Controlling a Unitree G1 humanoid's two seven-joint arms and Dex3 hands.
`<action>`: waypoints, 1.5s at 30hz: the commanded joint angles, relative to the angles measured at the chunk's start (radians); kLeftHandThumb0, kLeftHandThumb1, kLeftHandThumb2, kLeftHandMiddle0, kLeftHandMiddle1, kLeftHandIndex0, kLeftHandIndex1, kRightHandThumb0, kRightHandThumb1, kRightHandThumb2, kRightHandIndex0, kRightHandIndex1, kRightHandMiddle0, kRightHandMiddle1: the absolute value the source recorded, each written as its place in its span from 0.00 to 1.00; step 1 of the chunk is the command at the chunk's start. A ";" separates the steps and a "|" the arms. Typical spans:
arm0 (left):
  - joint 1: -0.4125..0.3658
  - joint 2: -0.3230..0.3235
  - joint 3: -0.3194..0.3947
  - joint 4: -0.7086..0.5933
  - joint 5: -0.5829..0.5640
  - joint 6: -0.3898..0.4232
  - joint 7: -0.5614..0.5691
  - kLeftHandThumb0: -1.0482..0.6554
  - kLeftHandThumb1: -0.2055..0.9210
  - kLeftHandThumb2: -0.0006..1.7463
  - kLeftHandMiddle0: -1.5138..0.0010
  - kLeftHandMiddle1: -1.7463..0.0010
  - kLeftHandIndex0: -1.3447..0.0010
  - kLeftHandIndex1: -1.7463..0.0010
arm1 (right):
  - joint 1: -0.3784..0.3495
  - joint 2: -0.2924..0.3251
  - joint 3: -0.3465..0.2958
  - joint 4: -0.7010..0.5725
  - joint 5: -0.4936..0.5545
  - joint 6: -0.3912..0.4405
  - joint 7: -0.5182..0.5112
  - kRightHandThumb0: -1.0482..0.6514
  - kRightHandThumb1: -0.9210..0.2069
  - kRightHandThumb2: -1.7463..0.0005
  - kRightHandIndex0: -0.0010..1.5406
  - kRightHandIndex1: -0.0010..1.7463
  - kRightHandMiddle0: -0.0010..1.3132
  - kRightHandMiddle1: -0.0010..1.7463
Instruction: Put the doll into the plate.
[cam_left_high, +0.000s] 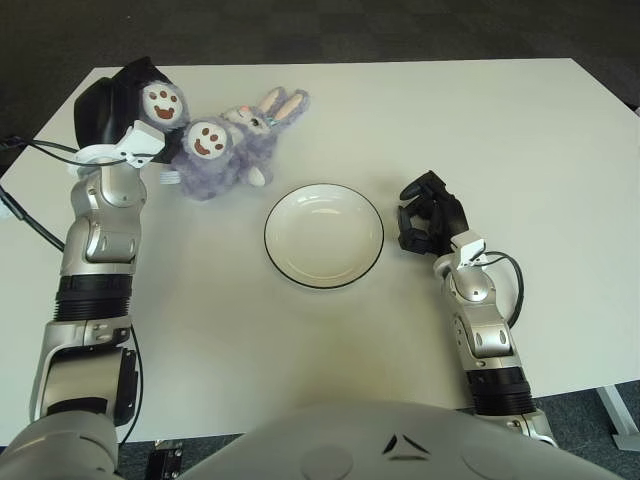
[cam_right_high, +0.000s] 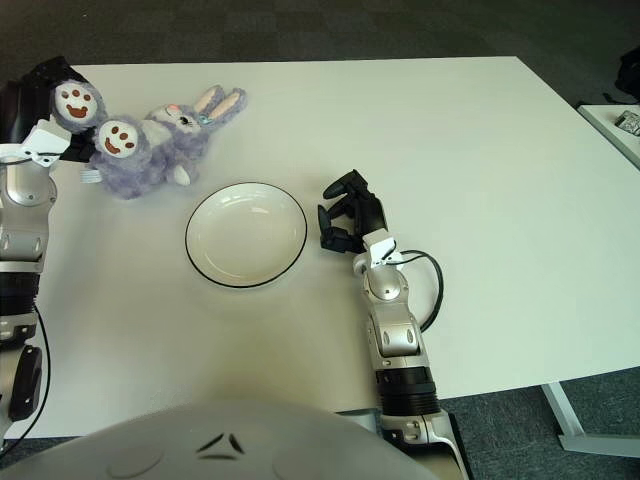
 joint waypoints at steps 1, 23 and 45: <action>-0.004 0.016 -0.004 0.003 -0.017 -0.001 -0.029 0.61 0.28 0.84 0.53 0.07 0.47 0.08 | 0.036 -0.008 -0.002 0.056 -0.005 -0.018 0.001 0.61 0.45 0.31 0.28 1.00 0.33 0.99; 0.043 0.021 0.033 -0.073 0.007 -0.043 0.023 0.44 0.99 0.25 0.77 0.33 0.78 0.06 | 0.037 -0.017 0.000 0.072 -0.002 -0.035 0.007 0.61 0.45 0.31 0.28 1.00 0.32 0.99; 0.045 -0.002 0.040 -0.138 0.096 -0.048 0.158 0.25 0.93 0.39 0.83 0.44 0.98 0.22 | 0.034 -0.018 0.004 0.065 -0.004 -0.015 0.014 0.61 0.42 0.33 0.27 1.00 0.30 0.99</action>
